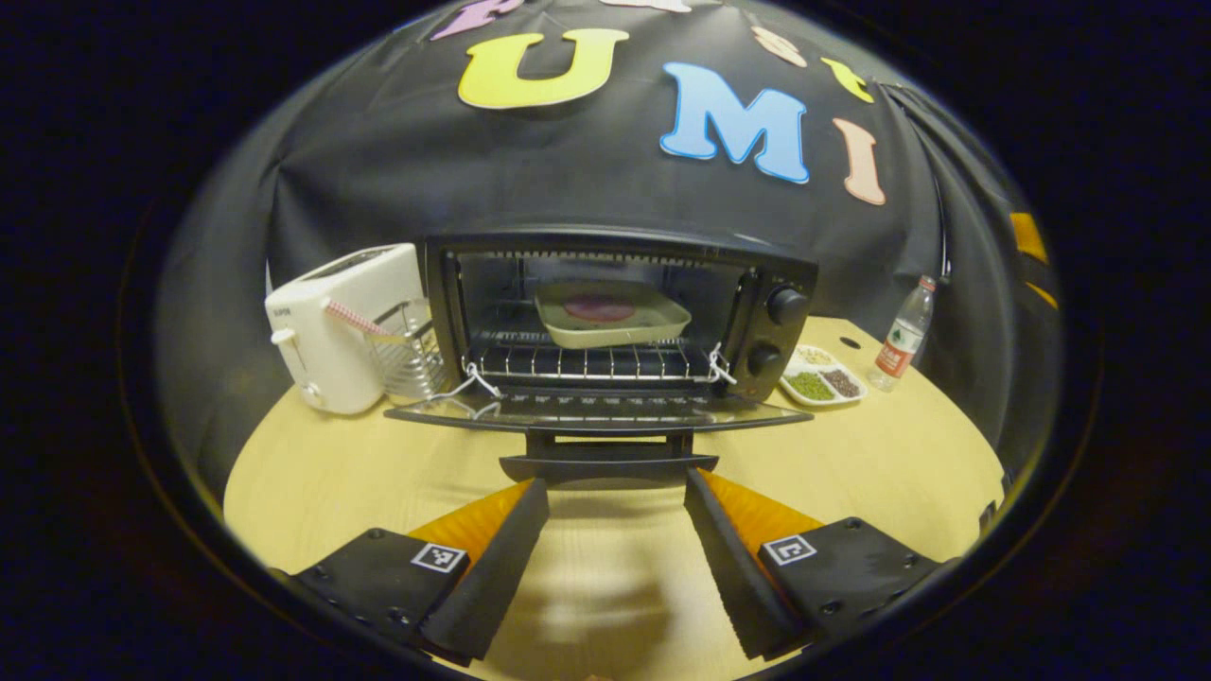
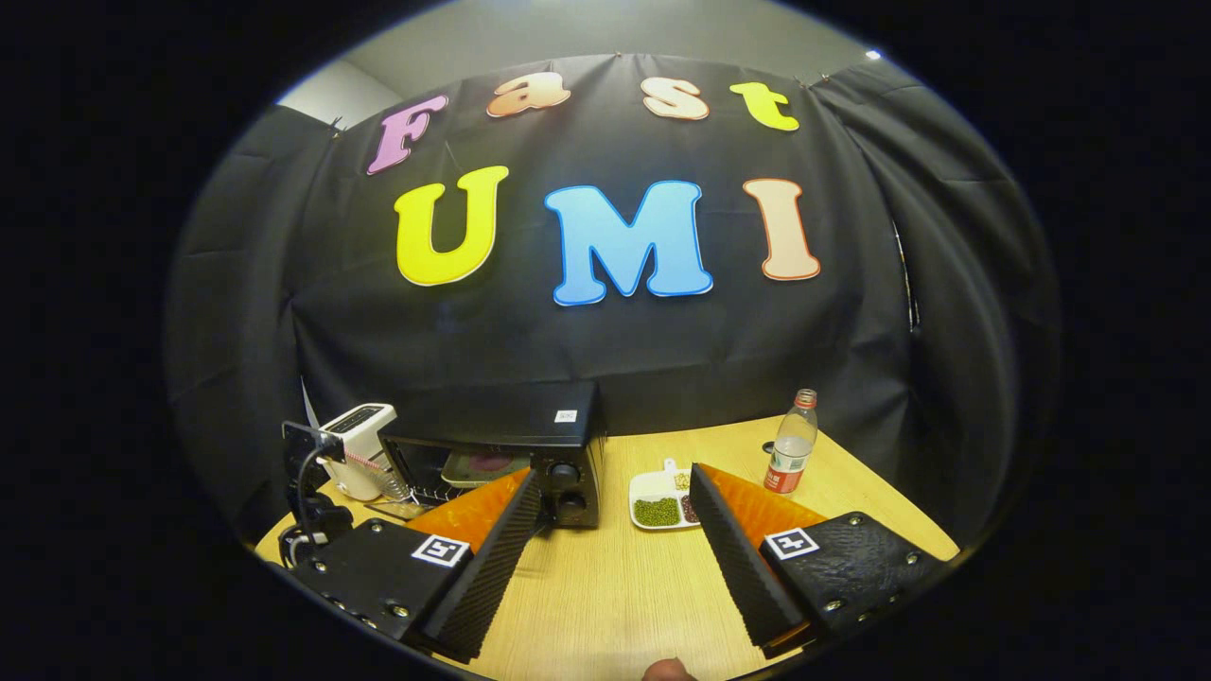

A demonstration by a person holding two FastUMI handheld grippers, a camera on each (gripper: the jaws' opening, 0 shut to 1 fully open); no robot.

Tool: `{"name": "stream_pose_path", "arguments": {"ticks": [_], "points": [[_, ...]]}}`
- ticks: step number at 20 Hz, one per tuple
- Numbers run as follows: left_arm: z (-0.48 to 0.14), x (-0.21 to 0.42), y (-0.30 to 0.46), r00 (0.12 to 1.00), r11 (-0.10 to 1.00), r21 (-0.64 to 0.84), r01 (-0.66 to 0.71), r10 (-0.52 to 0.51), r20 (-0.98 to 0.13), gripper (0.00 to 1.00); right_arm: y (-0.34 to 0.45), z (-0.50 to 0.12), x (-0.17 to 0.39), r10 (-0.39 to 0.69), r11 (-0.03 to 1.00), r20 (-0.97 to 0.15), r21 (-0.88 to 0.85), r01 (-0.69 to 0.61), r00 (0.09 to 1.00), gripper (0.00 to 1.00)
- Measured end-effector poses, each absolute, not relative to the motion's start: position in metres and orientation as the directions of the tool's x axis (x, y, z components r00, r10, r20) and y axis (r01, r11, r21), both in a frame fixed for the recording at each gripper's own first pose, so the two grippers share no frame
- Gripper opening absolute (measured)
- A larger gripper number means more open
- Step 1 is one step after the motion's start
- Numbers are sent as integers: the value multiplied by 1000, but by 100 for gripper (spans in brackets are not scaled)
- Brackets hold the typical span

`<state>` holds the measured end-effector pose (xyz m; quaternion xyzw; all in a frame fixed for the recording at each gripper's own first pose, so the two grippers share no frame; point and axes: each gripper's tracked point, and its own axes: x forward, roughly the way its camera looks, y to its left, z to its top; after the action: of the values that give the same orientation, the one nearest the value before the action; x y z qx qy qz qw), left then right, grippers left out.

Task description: Open the electric oven with the left hand, put the food in, and close the electric oven.

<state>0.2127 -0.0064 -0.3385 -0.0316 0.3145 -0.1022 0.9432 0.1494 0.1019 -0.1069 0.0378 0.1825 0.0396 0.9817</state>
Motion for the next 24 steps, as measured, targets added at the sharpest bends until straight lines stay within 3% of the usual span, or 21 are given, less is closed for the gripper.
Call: {"name": "stream_pose_path", "arguments": {"ticks": [1, 2, 3, 10, 14, 19, 24], "points": [[-331, 216, -6, 797, 977, -110, 182, -212, -566, 100, 104, -107, 151, 94, 994, -356, 89, -66, 930, 98], [-323, 220, -6, 812, 977, -96, 192, -213, -543, 92, 106, -107, 153, 95, 994, -359, 91, -66, 929, 98], [-318, 224, -6, 822, 976, -85, 199, -214, -528, 100, 113, -110, 151, 95, 993, -362, 93, -66, 927, 98], [-290, 266, -3, 879, 976, -57, 211, -215, -425, 100, 109, -114, 149, 81, 995, -368, 85, -53, 926, 98], [-242, 277, -7, 930, 975, -29, 220, -219, -295, 100, 104, -105, 146, 77, 995, -333, 92, -49, 940, 98], [-152, 227, -29, 958, 970, -21, 241, -241, -154, 100, 76, -68, 123, 84, 994, -228, 89, -65, 970, 98], [-94, 157, -51, 980, 984, -66, 168, -174, -96, 100, 43, -57, 91, 127, 991, -209, 59, -117, 970, 98]]}}
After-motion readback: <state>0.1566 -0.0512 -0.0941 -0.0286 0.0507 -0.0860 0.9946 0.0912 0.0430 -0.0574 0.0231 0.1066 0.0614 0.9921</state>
